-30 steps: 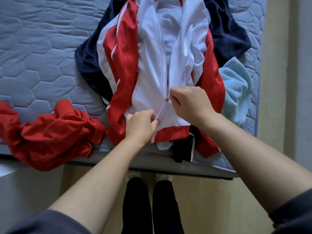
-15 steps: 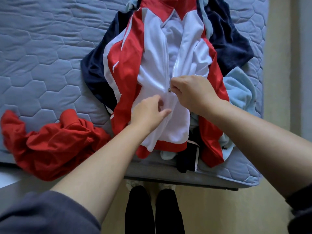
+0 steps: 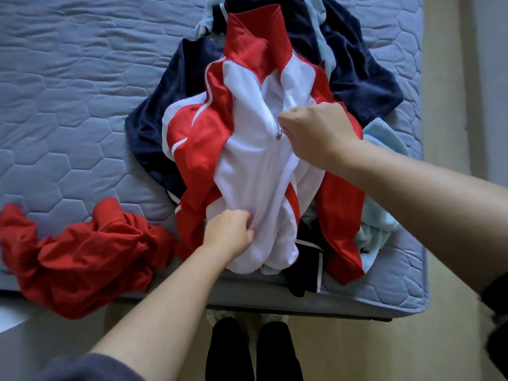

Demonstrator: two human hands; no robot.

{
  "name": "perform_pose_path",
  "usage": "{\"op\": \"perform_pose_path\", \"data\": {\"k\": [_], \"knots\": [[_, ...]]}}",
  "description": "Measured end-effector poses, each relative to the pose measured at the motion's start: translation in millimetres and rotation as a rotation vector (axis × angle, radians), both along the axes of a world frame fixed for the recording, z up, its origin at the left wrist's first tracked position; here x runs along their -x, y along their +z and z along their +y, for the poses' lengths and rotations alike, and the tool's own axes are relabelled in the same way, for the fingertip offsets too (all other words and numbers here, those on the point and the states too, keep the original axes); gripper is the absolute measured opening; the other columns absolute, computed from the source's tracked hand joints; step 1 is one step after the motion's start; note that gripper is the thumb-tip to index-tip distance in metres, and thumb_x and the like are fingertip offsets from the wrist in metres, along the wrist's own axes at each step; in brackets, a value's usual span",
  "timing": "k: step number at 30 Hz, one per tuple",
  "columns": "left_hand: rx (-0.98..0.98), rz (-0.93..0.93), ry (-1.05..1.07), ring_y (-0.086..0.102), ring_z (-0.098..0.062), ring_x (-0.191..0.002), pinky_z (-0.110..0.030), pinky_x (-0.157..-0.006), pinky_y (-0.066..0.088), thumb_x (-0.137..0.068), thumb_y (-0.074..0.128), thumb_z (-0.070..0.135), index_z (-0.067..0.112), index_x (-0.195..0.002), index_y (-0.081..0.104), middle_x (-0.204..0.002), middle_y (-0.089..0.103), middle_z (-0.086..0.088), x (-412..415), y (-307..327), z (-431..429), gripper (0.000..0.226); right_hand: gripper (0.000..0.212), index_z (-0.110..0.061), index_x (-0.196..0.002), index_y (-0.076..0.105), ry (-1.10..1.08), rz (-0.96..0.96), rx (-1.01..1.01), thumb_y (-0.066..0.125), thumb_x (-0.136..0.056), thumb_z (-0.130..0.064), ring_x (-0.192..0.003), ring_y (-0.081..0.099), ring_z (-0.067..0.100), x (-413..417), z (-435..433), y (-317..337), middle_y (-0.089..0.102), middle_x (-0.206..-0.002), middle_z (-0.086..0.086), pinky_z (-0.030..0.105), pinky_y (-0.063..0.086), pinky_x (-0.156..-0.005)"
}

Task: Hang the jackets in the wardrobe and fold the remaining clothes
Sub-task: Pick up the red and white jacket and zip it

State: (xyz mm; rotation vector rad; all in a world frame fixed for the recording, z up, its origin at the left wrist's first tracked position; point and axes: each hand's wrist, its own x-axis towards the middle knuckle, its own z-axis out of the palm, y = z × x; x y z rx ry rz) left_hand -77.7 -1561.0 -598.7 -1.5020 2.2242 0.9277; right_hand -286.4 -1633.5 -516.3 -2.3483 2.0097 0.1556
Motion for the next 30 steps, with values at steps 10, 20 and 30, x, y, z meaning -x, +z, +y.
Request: {"op": "perform_pose_path", "data": {"k": [10,20,30], "knots": [[0.249,0.173,0.22,0.058,-0.031,-0.084,-0.032,-0.062,0.032,-0.086,0.056,0.033,0.018,-0.077,0.046,-0.084,0.06,-0.004,67,34,-71,0.02,0.017,-0.018,-0.08,0.046,0.002,-0.054,0.045,0.047,-0.089,-0.003,-0.057,0.041,0.028,4,5,-2,0.046,-0.068,0.001,0.032,0.024,-0.056],[0.161,0.102,0.241,0.057,-0.033,-0.084,-0.031,-0.06,0.032,-0.088,0.057,0.033,0.018,-0.074,0.045,-0.084,0.061,-0.007,46,14,-44,0.023,0.022,-0.017,-0.075,0.04,0.084,-0.094,-0.021,0.043,-0.079,0.005,-0.056,0.039,0.028,-3,12,-11,0.034,-0.062,-0.001,0.034,0.027,-0.054],[0.021,0.029,0.249,0.061,-0.032,-0.087,-0.032,-0.065,0.04,-0.088,0.055,0.031,0.018,-0.079,0.053,-0.083,0.062,-0.006,31,-8,-2,0.016,0.027,-0.008,-0.06,0.052,0.062,-0.207,0.081,0.06,-0.055,0.018,-0.039,0.027,0.021,-2,5,-7,0.028,-0.051,-0.001,0.018,0.012,-0.049]]}}
